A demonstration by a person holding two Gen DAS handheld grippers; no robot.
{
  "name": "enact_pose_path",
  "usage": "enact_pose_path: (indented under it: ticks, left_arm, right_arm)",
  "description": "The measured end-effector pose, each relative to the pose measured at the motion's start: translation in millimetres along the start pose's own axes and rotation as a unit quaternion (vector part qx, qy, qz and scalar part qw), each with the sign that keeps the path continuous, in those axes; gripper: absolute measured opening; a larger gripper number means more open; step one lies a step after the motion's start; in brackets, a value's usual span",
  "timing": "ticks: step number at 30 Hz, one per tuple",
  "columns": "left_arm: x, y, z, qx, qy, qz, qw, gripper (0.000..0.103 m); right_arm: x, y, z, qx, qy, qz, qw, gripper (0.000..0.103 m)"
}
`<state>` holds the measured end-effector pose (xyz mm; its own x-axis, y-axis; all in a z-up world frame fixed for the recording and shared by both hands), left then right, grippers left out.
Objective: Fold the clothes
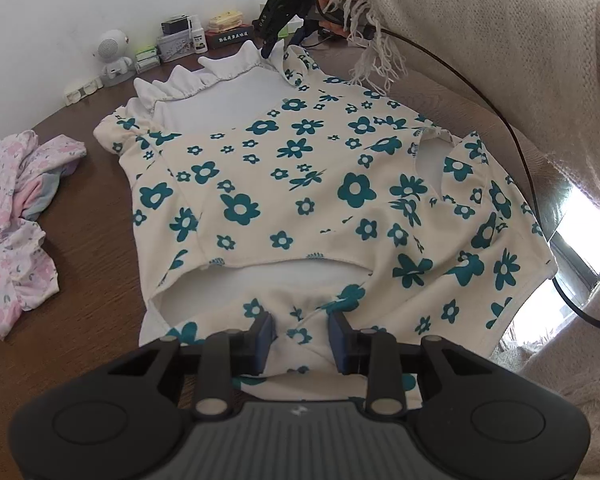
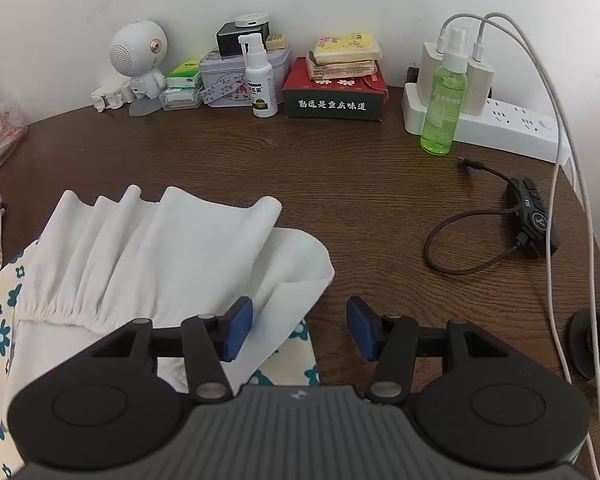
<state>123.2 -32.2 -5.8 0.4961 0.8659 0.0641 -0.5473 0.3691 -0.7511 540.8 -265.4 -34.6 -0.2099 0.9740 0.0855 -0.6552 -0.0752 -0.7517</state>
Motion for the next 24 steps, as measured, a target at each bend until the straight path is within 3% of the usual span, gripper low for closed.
enact_pose_path:
  ticks: [2,5,14,17,24]
  left_arm:
    - [4.8,-1.1,-1.2,0.007,-0.003,-0.005,1.0,0.029]
    - [15.3,-2.1,-1.8,0.02,-0.008,-0.017,0.9996,0.025]
    - [75.5,-6.7,-8.1,0.062,-0.067,-0.095,0.9913,0.023]
    - [100.2,-10.6,-16.6,0.061,-0.089,-0.118,0.9872,0.023]
    - [128.9,-36.9,-53.0,0.033,-0.09,-0.152,0.9838,0.023]
  right_arm:
    - [4.7,1.7,-7.2,0.013,-0.003,0.013,1.0,0.018]
    - [13.0,4.9,-6.3,0.011,0.011,0.048,0.999,0.006]
    - [-13.3,44.8,52.8,0.035,0.063,0.1,0.992,0.006]
    - [-26.6,77.7,92.3,0.043,0.068,0.107,0.991,0.006]
    - [-49.1,160.8,191.8,0.054,0.079,0.084,0.992,0.006]
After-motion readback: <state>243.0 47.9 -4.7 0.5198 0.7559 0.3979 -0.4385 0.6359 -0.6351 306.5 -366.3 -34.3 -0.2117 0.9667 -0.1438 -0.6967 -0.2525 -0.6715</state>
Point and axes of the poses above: each gripper's, at about its wrist camera, not at the fingertips, and z roughly against the way its jaws point, x to its left, y to its underside, the point moved 4 cm from there along -z, roughly the way its jaws point, and after that the axes turned 15 degrees about -x, right-handed, at the moved point
